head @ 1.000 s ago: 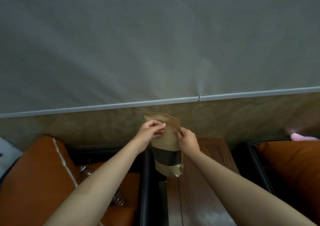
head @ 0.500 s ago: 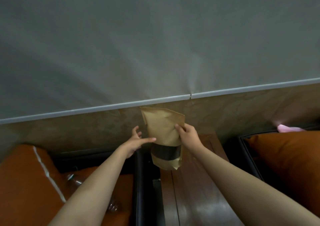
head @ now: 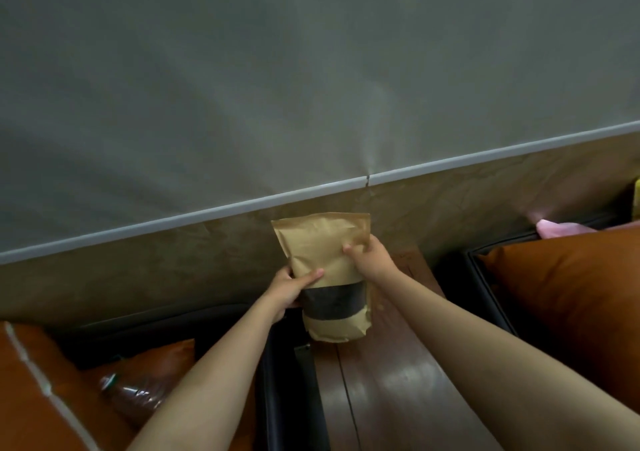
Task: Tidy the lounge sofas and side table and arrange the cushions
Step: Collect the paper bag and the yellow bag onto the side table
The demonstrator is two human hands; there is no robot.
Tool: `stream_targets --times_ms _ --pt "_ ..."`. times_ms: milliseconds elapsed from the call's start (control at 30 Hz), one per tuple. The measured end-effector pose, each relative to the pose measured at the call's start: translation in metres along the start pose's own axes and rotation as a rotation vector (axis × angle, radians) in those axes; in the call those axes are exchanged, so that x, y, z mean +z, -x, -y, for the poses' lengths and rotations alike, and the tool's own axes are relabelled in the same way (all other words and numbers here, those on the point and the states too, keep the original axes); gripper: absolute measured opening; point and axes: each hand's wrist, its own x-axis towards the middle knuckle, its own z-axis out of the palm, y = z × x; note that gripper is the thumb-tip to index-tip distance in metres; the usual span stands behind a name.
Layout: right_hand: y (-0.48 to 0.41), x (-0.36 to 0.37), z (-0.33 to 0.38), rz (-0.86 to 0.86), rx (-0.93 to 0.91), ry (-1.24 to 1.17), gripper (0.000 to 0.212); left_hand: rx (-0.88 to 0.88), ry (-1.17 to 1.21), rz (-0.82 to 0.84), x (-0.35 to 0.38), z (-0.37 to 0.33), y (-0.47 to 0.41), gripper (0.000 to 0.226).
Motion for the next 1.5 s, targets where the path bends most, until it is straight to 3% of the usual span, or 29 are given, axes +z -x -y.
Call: stream_targets --times_ms 300,400,500,633,867,967,1033,1200,1433,1500 --pt "-0.033 0.013 -0.032 -0.031 0.228 -0.205 0.066 -0.031 0.047 -0.083 0.02 0.011 -0.043 0.079" --pt "-0.039 0.018 -0.039 -0.027 0.191 -0.263 0.049 0.01 0.06 -0.139 0.022 0.015 -0.056 0.054" --pt "-0.045 0.02 -0.042 -0.039 0.12 -0.325 0.031 0.051 0.067 -0.179 0.025 0.013 -0.065 0.054" --pt "-0.053 0.026 -0.039 -0.061 0.067 -0.412 0.029 0.098 0.115 -0.226 0.028 0.008 -0.071 0.048" --pt "-0.068 0.034 -0.039 -0.035 0.094 -0.318 0.046 0.085 0.145 -0.209 0.017 0.012 -0.084 0.044" --pt "-0.071 0.038 -0.045 -0.003 0.21 -0.219 0.082 0.039 0.124 -0.174 0.019 0.008 -0.081 0.049" --pt "-0.07 0.04 -0.047 0.012 0.232 -0.19 0.094 0.02 0.111 -0.156 0.018 0.007 -0.077 0.052" --pt "-0.067 0.037 -0.054 -0.014 0.253 -0.153 0.098 0.021 0.072 -0.134 0.015 0.011 -0.07 0.063" --pt "-0.058 0.036 -0.056 0.031 0.271 -0.253 0.093 0.033 0.065 -0.12 0.012 0.013 -0.065 0.055" --pt "-0.056 0.041 -0.051 0.077 0.273 -0.282 0.103 0.021 0.084 -0.127 0.013 0.014 -0.065 0.052"
